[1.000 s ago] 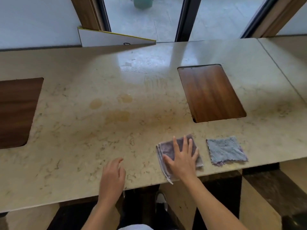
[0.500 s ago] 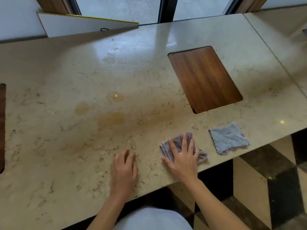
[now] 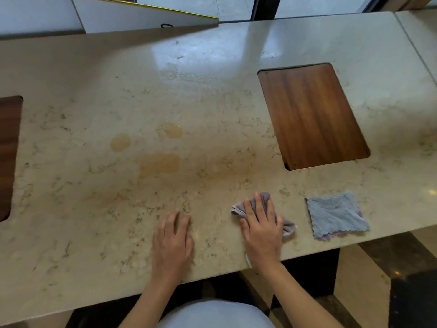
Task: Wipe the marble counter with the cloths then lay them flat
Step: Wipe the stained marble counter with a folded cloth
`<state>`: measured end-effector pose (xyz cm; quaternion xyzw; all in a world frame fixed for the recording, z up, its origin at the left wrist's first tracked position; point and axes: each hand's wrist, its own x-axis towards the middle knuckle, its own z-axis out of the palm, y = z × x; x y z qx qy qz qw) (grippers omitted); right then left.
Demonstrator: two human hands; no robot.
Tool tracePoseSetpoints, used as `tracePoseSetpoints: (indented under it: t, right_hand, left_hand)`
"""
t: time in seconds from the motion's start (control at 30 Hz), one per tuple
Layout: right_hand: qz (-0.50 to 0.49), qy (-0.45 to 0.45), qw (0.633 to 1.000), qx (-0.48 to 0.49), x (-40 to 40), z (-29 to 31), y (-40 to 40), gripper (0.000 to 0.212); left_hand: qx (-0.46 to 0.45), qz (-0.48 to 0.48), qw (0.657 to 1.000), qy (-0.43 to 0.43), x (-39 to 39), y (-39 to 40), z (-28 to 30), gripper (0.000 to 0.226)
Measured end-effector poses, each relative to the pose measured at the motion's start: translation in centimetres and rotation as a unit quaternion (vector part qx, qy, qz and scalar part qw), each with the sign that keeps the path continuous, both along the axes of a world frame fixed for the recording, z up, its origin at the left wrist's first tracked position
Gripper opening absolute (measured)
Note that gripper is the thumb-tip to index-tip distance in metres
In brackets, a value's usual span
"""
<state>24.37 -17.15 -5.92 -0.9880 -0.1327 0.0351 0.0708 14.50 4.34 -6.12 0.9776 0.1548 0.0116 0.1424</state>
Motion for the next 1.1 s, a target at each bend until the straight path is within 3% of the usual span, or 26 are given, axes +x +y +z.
tracePoseSetpoints:
  t: [0.33, 0.53, 0.77, 1.03, 1.1]
  right_hand:
    - [0.036, -0.017, 0.999, 0.026, 3.5, -0.9, 1.1, 0.052]
    - [0.037, -0.015, 0.999, 0.035, 8.4, -1.2, 5.4, 0.051]
    - [0.040, 0.000, 0.999, 0.035, 13.9, -0.7, 11.1, 0.056]
    - [0.077, -0.008, 0.995, 0.059, 19.2, -0.5, 16.7, 0.053]
    - [0.074, -0.018, 0.996, 0.053, 19.6, -0.4, 16.9, 0.052]
  left_hand:
    - [-0.023, 0.054, 0.998, -0.028, 2.0, -1.1, 0.1, 0.045]
    - [-0.045, 0.075, 0.992, -0.092, 2.4, 1.0, 0.6, 0.038]
    - [-0.001, 0.228, 0.970, -0.079, 4.5, 12.8, 1.4, 0.041]
    - [0.000, 0.298, 0.954, -0.025, 5.3, 27.0, 1.4, 0.062]
    - [-0.008, 0.278, 0.961, -0.002, 4.9, 28.4, 0.9, 0.064]
